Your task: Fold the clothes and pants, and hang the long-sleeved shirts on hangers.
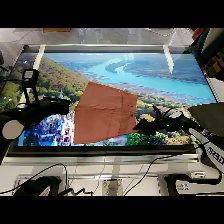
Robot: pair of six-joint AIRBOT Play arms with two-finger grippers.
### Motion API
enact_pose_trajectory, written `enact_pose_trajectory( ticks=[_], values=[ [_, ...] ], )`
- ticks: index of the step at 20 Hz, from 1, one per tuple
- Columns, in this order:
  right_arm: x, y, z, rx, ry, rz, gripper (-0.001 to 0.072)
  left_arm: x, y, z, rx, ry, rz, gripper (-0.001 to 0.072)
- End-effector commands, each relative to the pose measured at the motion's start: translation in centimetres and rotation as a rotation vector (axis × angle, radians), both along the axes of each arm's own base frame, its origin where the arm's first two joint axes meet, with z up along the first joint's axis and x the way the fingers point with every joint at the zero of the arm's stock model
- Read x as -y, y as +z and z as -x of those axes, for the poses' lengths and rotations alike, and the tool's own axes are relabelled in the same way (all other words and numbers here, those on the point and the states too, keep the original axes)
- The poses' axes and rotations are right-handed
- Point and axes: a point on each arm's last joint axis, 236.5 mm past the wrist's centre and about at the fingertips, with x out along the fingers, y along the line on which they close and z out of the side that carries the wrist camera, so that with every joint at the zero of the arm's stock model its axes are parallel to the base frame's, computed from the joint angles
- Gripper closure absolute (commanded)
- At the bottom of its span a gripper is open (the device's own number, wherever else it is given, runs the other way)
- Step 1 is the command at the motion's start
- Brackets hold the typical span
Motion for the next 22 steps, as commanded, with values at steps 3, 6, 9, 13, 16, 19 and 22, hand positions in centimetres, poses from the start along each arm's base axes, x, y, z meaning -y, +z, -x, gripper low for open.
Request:
enact_pose_trajectory(
  ticks=[3, 6, 9, 13, 16, 19, 22],
  values=[
    [-1.5, 0.5, -1.5, 0.097, 0.009, -0.089, 0.0351, -6.0, -2.0, 0.0, -0.113, 0.219, 0.049, 0.0308],
    [-2.5, 0.8, -0.4, 0.144, 0.106, -0.104, 0.0354, -10.1, -6.4, 2.2, -0.274, 0.324, 0.016, 0.0308],
    [-3.4, 0.8, -0.1, 0.207, 0.176, -0.102, 0.0444, -11.3, -12.2, 5.1, -0.434, 0.236, -0.081, 0.0310],
    [-3.7, 1.2, 0.3, 0.213, 0.201, -0.116, 0.0690, -6.9, -18.7, 7.8, -0.633, 0.103, 0.052, 0.0353],
    [-4.0, 1.5, 0.8, 0.201, 0.216, -0.138, 0.0690, -3.3, -21.0, 8.2, -0.713, -0.021, 0.179, 0.0352],
    [-4.3, 2.0, 1.5, 0.185, 0.236, -0.169, 0.0690, -3.9, -23.9, 9.2, -0.816, -0.049, 0.157, 0.0353],
    [-4.7, 2.7, 2.5, 0.164, 0.264, -0.209, 0.0690, -5.2, -25.5, 10.3, -0.897, -0.051, 0.213, 0.0352]
  ],
)
